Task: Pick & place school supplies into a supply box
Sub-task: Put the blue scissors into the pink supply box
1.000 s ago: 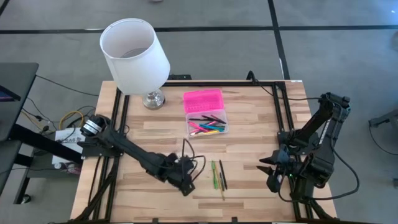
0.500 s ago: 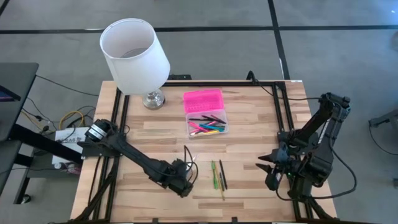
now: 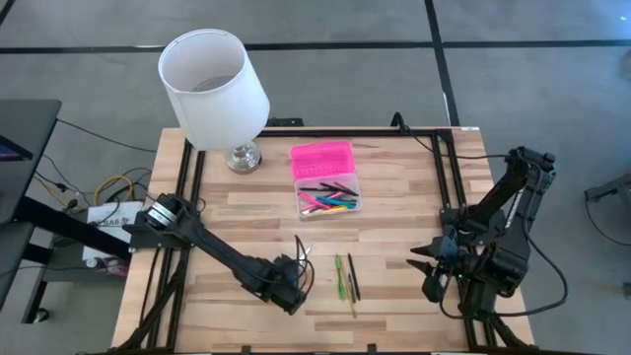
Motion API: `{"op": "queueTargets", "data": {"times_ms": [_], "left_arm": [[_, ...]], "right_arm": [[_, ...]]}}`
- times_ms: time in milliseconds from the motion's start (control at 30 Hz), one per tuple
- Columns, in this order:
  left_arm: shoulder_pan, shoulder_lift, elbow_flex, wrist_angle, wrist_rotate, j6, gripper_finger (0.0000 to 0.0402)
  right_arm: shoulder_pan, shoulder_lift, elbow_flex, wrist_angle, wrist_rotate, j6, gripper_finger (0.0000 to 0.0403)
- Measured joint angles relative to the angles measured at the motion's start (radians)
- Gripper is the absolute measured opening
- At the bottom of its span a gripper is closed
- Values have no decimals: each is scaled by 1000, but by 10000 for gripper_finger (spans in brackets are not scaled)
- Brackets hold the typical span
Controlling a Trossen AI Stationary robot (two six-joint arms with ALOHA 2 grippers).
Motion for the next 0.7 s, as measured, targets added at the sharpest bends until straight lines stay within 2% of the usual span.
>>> {"op": "queueTargets", "data": {"times_ms": [333,700], "left_arm": [[5,37,-1,19,3,32,134],[27,55,3,-3,-20,307,134]], "right_arm": [[0,0,0,9,0,8,131],[-2,0,0,39,0,9,131]]}}
